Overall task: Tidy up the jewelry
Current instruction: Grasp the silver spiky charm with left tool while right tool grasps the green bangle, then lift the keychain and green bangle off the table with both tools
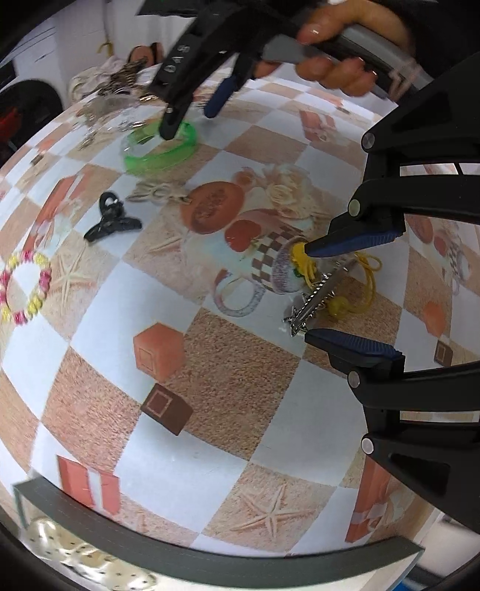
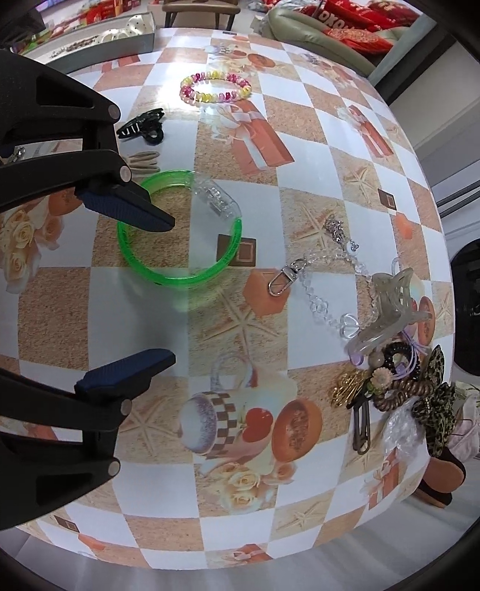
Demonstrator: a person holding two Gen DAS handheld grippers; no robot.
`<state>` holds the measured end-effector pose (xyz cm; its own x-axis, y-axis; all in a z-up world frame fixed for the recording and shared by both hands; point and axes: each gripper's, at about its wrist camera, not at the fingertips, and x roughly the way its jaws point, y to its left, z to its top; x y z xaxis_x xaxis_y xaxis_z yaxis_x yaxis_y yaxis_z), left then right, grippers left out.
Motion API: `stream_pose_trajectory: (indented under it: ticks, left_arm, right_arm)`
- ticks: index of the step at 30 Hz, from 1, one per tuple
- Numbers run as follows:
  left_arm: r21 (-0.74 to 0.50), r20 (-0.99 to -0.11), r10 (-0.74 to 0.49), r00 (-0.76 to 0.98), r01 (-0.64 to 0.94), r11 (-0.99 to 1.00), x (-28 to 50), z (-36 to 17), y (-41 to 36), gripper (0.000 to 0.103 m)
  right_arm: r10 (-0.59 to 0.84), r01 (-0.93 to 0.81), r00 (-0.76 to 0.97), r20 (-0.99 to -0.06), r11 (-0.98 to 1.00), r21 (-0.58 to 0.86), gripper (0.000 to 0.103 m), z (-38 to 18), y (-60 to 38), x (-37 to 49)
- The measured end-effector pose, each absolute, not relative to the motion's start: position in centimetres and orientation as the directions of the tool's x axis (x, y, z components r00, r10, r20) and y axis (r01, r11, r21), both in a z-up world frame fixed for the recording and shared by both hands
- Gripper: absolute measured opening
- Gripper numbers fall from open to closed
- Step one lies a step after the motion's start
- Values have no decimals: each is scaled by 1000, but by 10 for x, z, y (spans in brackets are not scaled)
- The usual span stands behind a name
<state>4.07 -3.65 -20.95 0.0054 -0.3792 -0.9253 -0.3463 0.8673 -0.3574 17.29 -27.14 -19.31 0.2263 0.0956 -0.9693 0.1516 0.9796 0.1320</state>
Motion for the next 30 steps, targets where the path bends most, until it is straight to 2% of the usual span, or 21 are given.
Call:
stream_pose_trajectory:
  ticks: [5, 7, 8, 10, 12, 15, 23, 25, 30]
  left_arm:
    - [-359, -923, -385, 15, -397, 845, 43, -213, -34, 46]
    - [-341, -931, -364, 12, -379, 860, 45, -211, -39, 45]
    - [-336, -934, -358, 11, -371, 866, 46, -210, -42, 34]
    - [-317, -941, -338, -2, -345, 884, 47, -212, -47, 24]
    - [-315, -943, -331, 4, -325, 892, 46, -211, -50, 20]
    - [-310, -948, -319, 12, -277, 910, 48, -208, -53, 20]
    - [-318, -948, -315, 50, -187, 929, 46, -190, -53, 20]
    - [-326, -945, -321, 55, -176, 929, 46, -186, -53, 4]
    - [-327, -945, -319, 71, -152, 933, 46, -176, -46, 4]
  right_arm:
    - [72, 140, 226, -972, 985, 105, 69, -199, -261, 182]
    - [42, 123, 229, -972, 990, 72, 65, -200, -254, 184]
    - [16, 115, 231, -973, 992, 44, 58, -201, -252, 183]
    - [-12, 91, 241, -971, 996, 10, 45, -200, -246, 182]
    - [-17, 68, 248, -969, 998, 0, 20, -200, -241, 179]
    - [-17, 57, 248, -969, 998, -2, 7, -200, -238, 180]
    - [63, 88, 248, -967, 992, 87, 7, -191, -259, 155]
    - [90, 93, 249, -964, 989, 116, 7, -186, -264, 145]
    - [147, 116, 230, -962, 977, 177, 7, -177, -274, 120]
